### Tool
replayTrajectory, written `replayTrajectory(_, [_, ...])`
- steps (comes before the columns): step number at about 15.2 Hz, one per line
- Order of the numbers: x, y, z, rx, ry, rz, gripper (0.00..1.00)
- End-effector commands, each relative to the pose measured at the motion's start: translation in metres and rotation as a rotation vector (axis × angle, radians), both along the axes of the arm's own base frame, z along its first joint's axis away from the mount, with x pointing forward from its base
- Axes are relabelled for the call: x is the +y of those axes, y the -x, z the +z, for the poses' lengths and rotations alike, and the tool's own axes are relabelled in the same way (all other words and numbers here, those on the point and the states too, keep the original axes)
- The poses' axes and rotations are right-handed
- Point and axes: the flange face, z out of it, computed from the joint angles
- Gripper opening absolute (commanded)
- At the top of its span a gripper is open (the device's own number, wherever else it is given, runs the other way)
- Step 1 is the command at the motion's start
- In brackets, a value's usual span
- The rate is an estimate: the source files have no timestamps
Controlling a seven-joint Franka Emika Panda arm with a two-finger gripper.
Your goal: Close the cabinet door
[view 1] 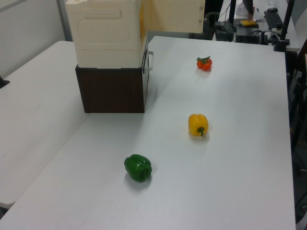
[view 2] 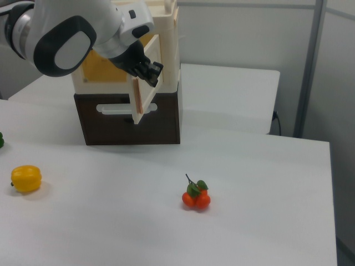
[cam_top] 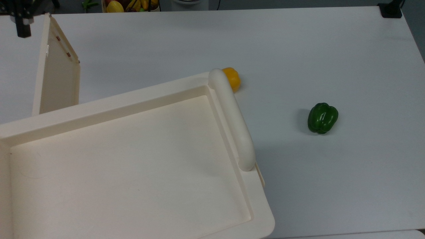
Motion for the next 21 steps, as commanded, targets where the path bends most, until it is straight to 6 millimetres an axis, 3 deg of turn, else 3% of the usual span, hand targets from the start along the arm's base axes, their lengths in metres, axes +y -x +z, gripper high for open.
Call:
replayTrajectory(1, [0.031,-0.013,-0.011,-0.003,-0.031,0.033,0.00])
replayTrajectory(10, [0.114,-0.050,-0.045,0.025,-0.094,0.160,0.00])
replayTrajectory(15, [0.165,-0.075,-0.054,-0.074,-0.076,0.222,0.00])
replayTrajectory(21, [0.206,-0.091,-0.062,-0.193,-0.058,0.264,0.00])
